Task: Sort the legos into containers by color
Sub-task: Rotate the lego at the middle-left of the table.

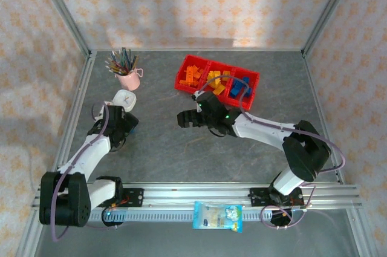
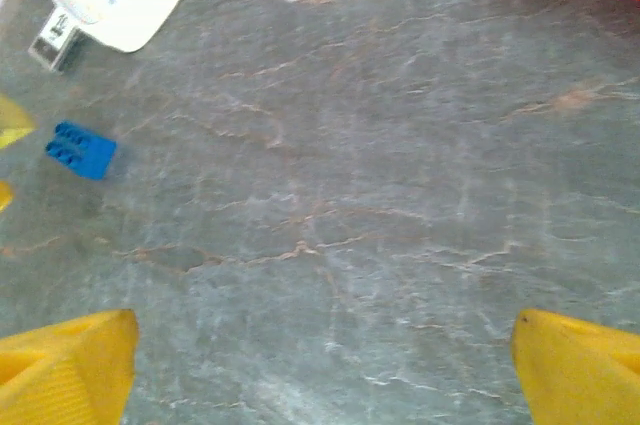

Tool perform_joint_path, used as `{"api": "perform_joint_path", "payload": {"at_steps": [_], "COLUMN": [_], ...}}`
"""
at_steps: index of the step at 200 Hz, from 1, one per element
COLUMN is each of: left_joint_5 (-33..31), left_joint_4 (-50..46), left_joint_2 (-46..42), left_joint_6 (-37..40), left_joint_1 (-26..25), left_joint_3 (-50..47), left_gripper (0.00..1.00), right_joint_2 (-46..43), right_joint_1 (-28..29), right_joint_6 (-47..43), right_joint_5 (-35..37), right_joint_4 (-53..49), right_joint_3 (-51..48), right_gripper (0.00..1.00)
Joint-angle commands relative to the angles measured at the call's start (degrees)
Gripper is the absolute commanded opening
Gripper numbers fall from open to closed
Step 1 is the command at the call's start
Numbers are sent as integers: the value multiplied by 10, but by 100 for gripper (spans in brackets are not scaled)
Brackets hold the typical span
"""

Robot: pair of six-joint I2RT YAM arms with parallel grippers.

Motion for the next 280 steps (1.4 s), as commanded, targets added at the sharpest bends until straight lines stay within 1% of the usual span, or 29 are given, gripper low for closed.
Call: {"api": "perform_joint_path", "payload": {"at_steps": [1,19,62,122,146,177,205,254,280], "left_joint_5": [-26,-31,-36,-65,-83,-99,-118,-132,-134], "left_joint_4": [42,67,103,99,93,78,62,35,40], "left_joint_2": [23,52,133,221,229,234,230,224,224], "left_joint_6": [-33,-40,-40,-18,-17,-19,-16,-7,-7], "left_joint_1": [-15,-29,-38,-43,-50,-57,-59,-60,-60], "left_joint_3": [4,11,41,98,108,121,129,152,150], "left_gripper": [91,90,86,76,72,70,70,72,72], "right_joint_2": [-12,-8,-11,-8,-1,8,10,15,18], "right_joint_1": [-2,-2,-3,-3,-2,-3,-3,-4,-3], "right_joint_6": [4,0,-5,-12,-15,-20,-24,-28,-28], "right_joint_5": [5,10,17,33,36,36,39,41,41], "right_joint_4": [30,24,20,17,13,14,10,7,11], "right_joint_3": [0,5,4,2,7,13,16,18,17], "right_gripper": [96,97,98,99,100,100,100,100,100]}}
